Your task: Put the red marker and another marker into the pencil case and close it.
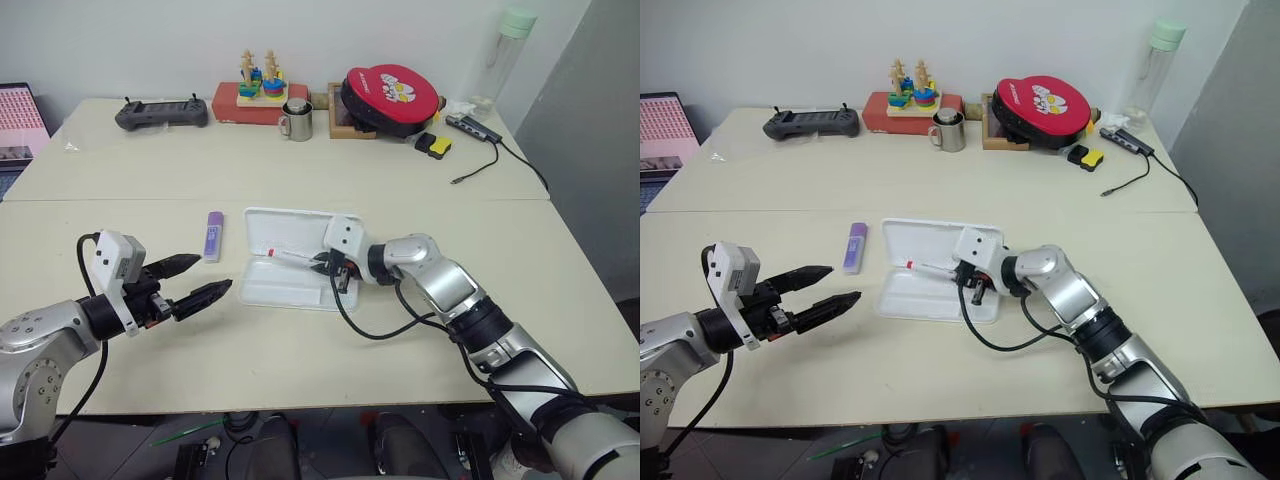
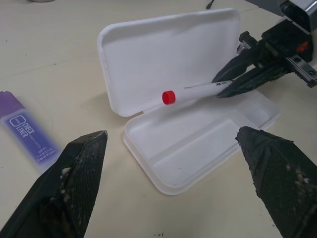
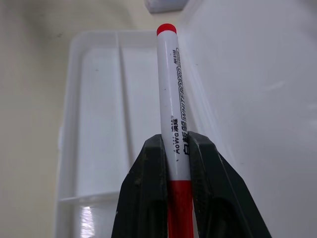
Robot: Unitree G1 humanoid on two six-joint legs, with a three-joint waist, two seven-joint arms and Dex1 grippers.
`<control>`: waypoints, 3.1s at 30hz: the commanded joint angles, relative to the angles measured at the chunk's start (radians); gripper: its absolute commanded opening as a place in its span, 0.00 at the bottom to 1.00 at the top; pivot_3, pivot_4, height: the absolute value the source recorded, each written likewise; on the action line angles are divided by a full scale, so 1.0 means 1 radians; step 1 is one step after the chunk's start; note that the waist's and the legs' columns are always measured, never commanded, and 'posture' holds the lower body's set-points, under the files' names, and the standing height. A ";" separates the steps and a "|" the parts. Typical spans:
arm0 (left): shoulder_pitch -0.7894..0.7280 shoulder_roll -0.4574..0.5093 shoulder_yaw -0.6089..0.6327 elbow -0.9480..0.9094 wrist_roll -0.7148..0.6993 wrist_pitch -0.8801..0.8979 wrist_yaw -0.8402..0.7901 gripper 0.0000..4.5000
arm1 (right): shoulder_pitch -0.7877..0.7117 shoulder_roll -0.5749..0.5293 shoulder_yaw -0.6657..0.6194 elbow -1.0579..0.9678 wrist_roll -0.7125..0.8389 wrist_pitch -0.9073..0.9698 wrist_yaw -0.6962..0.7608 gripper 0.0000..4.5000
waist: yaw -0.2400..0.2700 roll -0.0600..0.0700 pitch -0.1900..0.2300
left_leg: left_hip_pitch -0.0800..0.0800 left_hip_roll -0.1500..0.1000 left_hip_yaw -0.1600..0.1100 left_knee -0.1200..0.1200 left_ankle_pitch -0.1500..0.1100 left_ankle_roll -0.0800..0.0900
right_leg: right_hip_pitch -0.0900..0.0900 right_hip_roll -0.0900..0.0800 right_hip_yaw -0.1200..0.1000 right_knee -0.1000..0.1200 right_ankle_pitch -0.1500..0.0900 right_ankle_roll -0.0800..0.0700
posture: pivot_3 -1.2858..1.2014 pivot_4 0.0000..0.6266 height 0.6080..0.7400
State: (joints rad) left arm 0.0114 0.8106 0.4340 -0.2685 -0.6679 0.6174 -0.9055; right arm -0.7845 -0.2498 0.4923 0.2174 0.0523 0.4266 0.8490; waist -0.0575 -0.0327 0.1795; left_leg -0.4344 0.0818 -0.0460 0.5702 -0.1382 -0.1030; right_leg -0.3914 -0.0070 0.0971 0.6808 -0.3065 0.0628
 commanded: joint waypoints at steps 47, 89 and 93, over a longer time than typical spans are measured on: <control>-0.474 -0.208 -0.214 0.645 0.340 -0.032 0.362 0.27 | 0.014 0.017 -0.230 -0.430 0.180 0.193 -0.104 1.00 | 0.017 -0.001 -0.001 | 0.000 -0.001 -0.003 0.002 0.000 0.000 | 0.002 0.001 -0.002 0.001 0.002 0.003 | 0.52 0.24 1.00; -0.747 0.110 -0.669 0.687 0.470 -0.574 -0.709 0.27 | 0.260 -0.257 -0.346 -0.750 0.455 0.375 -0.058 1.00 | 0.006 -0.001 0.003 | -0.002 0.000 -0.002 0.001 -0.001 0.000 | 0.000 0.001 -0.001 0.000 -0.002 -0.002 | 0.52 0.24 1.00; -0.740 0.099 -0.684 0.691 0.476 -0.578 -0.709 0.27 | 0.267 -0.260 -0.340 -0.758 0.455 0.380 -0.081 1.00 | 0.004 -0.001 0.003 | -0.002 0.000 -0.002 0.002 -0.001 0.000 | 0.000 0.001 -0.001 0.001 -0.002 -0.001 | 0.52 0.24 1.00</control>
State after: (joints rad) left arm -0.7160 0.9108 -0.2518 0.4311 -0.1912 0.0534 -1.6066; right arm -0.5205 -0.5030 0.1725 -0.4989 0.4937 0.8115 0.7815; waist -0.0530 -0.0338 0.1821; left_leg -0.4367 0.0820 -0.0487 0.5719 -0.1397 -0.1030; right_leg -0.3912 -0.0055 0.0956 0.6816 -0.3089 0.0616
